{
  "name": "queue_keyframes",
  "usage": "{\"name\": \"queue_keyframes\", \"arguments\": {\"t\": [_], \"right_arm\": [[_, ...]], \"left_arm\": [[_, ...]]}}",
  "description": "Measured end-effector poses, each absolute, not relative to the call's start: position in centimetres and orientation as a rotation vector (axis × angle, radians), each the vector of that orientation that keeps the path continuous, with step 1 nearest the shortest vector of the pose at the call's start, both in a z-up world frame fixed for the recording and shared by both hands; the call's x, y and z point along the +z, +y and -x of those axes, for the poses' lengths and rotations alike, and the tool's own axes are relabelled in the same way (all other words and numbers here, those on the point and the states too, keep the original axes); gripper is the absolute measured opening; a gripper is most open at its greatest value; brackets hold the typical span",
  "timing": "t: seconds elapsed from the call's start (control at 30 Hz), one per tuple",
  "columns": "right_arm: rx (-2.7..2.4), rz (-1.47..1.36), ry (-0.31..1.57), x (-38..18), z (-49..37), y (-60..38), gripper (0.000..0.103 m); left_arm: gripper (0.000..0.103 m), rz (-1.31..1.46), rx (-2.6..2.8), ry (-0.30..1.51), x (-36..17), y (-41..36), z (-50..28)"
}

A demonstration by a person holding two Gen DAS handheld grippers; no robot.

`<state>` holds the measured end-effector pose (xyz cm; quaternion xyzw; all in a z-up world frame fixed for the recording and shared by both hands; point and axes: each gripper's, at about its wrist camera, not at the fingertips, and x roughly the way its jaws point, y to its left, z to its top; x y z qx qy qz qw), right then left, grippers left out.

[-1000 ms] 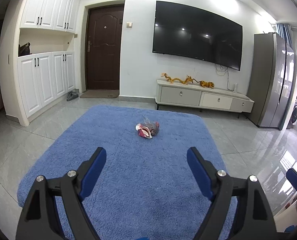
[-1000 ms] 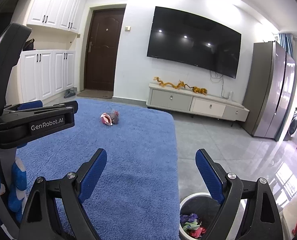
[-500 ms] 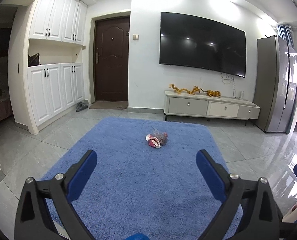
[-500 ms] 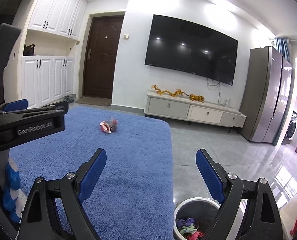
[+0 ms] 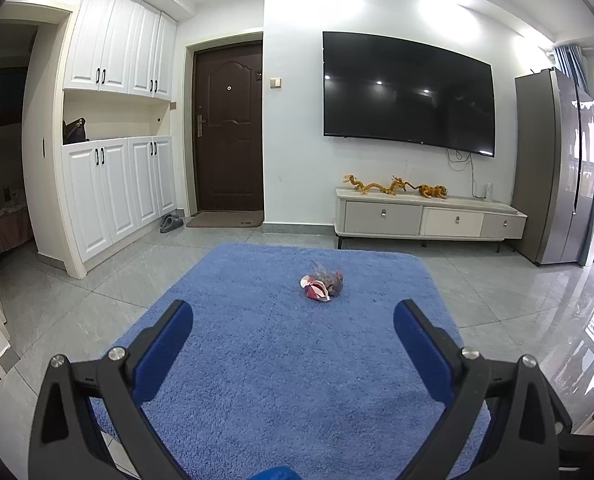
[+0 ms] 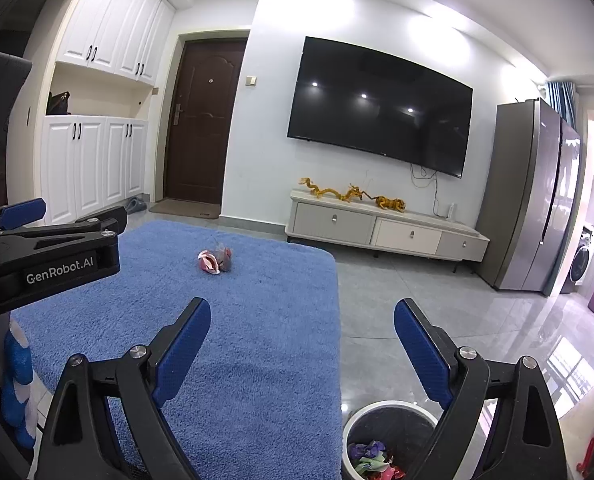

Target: Collect trash

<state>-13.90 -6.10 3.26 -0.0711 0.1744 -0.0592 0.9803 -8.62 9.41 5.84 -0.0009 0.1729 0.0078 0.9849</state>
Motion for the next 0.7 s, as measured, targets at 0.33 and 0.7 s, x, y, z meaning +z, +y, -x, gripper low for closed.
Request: {"name": "queue_keyframes", "arguments": {"t": [0.33,0.7], "right_arm": [[-0.094,0.155,0.346,4.7,13.5,-6.7,0.092],[0.022,0.096,0.275,12.1,7.8,-8.1,0.092]], "left_arm": [[0.102,-0.027,-0.004,0.295,10.4,10.3,6.6],[0.101,-0.021,0.012,0.327,14.4,13.2,-3.4]]}}
